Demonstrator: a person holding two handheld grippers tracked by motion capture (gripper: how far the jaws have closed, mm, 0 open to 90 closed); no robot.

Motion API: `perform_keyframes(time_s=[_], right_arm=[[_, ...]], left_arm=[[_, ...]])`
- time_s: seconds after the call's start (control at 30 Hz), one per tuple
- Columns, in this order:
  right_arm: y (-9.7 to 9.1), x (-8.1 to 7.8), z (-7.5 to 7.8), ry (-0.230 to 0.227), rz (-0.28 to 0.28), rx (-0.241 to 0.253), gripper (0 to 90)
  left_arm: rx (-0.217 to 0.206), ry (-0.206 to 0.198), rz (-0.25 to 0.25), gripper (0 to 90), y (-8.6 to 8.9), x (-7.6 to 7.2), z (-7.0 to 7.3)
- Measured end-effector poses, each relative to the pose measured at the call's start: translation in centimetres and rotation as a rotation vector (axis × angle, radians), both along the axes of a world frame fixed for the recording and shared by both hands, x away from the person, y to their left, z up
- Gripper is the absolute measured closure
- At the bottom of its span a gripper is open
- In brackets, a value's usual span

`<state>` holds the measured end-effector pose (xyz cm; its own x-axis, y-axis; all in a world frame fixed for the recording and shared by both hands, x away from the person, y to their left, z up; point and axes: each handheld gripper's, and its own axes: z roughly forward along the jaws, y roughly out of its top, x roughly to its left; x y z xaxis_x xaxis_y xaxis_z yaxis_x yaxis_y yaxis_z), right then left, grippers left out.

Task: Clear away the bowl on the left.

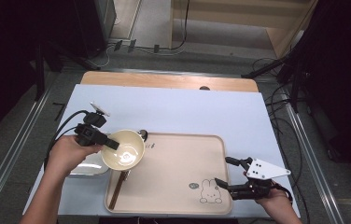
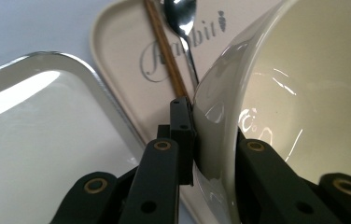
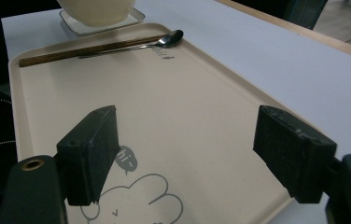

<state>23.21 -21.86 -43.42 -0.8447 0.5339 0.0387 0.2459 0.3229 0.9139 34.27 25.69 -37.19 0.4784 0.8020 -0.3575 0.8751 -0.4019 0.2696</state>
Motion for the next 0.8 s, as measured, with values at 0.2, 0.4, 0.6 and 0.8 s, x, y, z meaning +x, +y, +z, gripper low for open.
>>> perform_keyframes(time_s=[0.2,0.4,0.6,0.8], right_arm=[[0.0,0.0,0.0,0.000,0.001,0.000,22.5],[0.0,0.0,0.0,-0.003,0.004,0.001,22.5],[0.0,0.0,0.0,-0.002,0.006,0.001,22.5],[0.0,-0.1,0.0,-0.003,0.007,0.000,22.5]], left_arm=[[0.003,0.011,-0.049,83.6,-1.8,0.0,-0.6],[0.020,0.024,-0.076,83.5,-3.1,0.0,-1.5],[-0.001,0.054,-0.105,83.4,-4.3,0.0,-2.3],[0.009,0.057,-0.129,83.3,-5.1,-0.1,-3.0]])
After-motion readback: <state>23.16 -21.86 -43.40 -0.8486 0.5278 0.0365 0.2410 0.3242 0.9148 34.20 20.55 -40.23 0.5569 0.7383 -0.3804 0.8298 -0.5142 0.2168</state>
